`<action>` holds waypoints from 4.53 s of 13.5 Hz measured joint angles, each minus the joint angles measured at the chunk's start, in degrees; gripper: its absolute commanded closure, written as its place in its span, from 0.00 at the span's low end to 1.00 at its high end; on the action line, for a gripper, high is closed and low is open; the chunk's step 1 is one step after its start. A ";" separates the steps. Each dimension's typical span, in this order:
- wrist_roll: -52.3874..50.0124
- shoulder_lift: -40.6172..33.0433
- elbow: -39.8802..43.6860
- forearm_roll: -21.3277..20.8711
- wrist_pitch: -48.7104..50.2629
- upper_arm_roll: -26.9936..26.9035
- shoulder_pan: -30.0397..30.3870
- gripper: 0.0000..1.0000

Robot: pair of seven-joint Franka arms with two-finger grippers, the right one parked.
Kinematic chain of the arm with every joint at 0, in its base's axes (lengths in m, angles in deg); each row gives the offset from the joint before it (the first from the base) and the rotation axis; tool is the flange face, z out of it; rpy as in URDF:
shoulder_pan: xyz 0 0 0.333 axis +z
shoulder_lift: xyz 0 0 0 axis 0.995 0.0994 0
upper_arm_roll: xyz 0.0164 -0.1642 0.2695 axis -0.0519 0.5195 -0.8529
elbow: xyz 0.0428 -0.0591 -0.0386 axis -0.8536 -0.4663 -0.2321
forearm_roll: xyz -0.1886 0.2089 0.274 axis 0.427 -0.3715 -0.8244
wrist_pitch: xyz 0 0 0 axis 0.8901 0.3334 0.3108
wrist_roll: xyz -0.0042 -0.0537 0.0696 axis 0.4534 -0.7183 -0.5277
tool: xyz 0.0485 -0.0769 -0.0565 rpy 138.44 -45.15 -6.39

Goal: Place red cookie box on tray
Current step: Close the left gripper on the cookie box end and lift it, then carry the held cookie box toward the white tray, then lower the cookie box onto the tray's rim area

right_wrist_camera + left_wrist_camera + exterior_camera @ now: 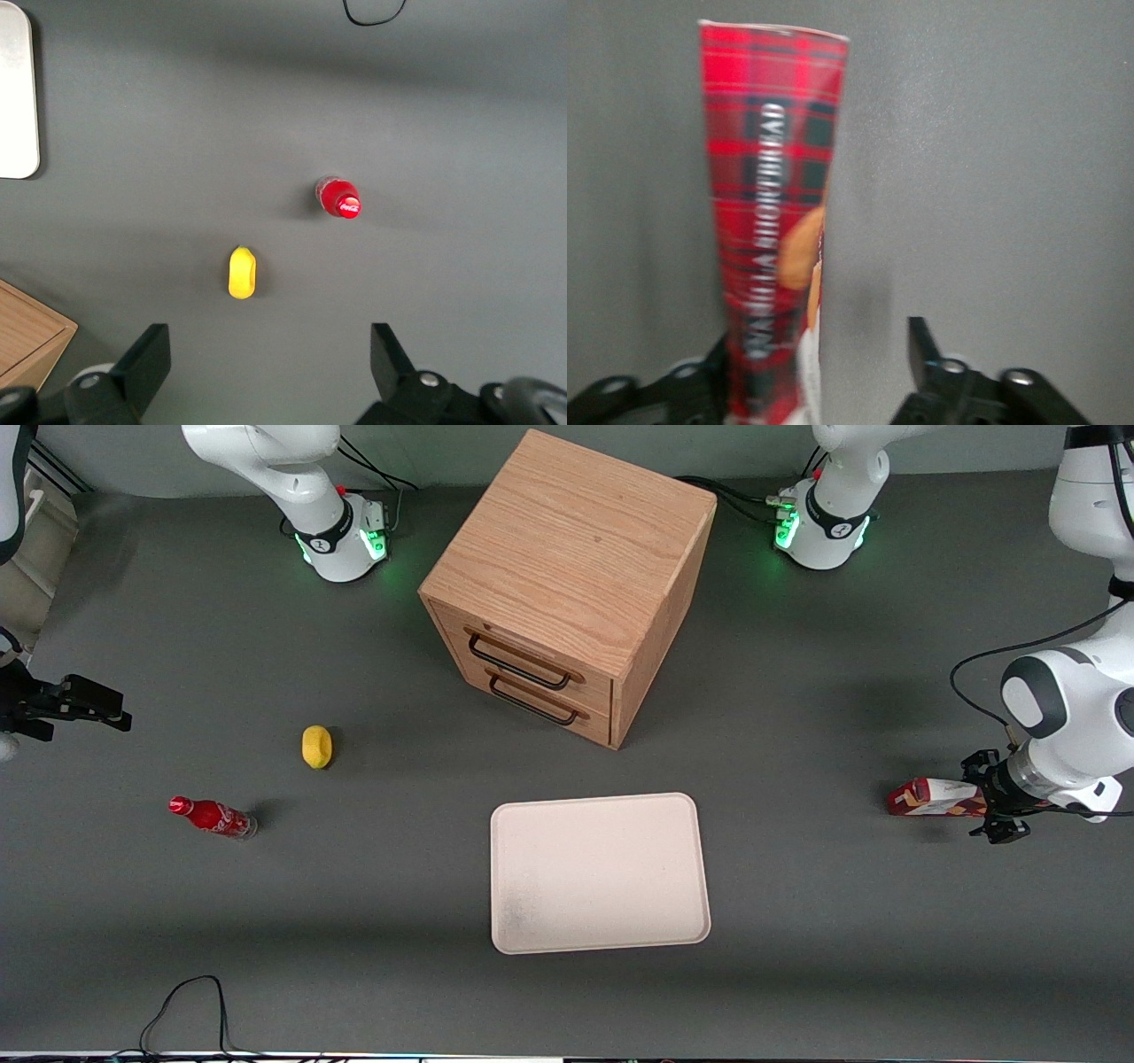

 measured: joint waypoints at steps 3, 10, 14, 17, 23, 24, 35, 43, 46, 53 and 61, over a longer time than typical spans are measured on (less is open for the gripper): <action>0.00 -0.68 0.11 0.00 1.62 -0.01 0.01 0.83; 0.03 -1.01 1.09 0.00 4.05 -0.03 0.03 1.00; 0.29 -4.33 6.06 0.00 16.26 -0.07 0.05 1.00; 0.36 -7.31 15.44 0.00 33.03 -0.10 0.06 1.00; 0.38 -9.46 35.84 -0.01 56.59 -0.41 0.35 1.00; 0.44 -9.93 37.10 -0.01 57.42 -0.43 0.35 1.00; 12.85 -10.43 37.76 0.07 56.15 8.65 -10.60 1.00; 27.36 -6.92 41.09 -0.01 53.86 9.96 -23.21 1.00; 29.24 -4.09 44.33 0.00 53.73 10.00 -27.87 1.00; 43.54 3.54 51.37 -0.05 51.92 10.09 -34.96 1.00; 56.52 6.06 52.36 -0.25 51.01 9.20 -35.10 1.00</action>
